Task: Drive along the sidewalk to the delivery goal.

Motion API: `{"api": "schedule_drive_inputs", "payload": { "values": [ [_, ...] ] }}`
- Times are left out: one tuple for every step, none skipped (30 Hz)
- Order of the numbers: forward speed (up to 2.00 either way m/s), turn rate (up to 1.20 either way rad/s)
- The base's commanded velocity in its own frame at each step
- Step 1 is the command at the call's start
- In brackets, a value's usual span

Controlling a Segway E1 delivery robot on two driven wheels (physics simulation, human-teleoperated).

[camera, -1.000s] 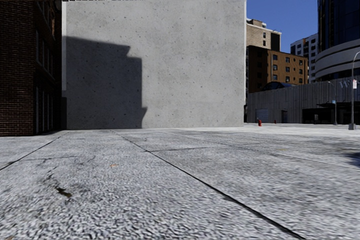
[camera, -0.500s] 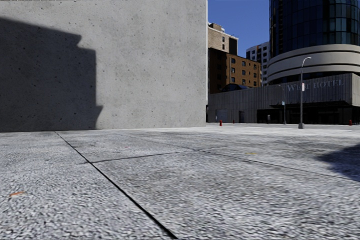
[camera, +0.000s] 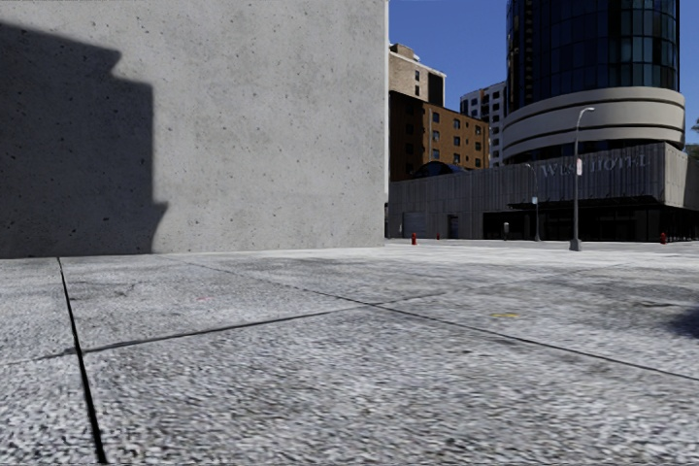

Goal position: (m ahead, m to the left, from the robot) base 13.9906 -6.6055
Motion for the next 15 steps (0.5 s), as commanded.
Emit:
{"api": "schedule_drive_inputs", "payload": {
  "values": [
    [2.0,-0.95],
    [2.0,-0.95],
    [2.0,-0.95],
    [2.0,-0.95],
    [2.0,-0.95],
    [2.0,-0.95],
    [2.0,-0.95],
    [2.0,-0.95],
    [2.0,-0.94],
    [2.0,-0.94],
    [2.0,-0.94],
    [2.0,-0.94],
    [2.0,-0.94],
    [2.0,-0.94],
    [2.0,-0.94]
  ]
}}
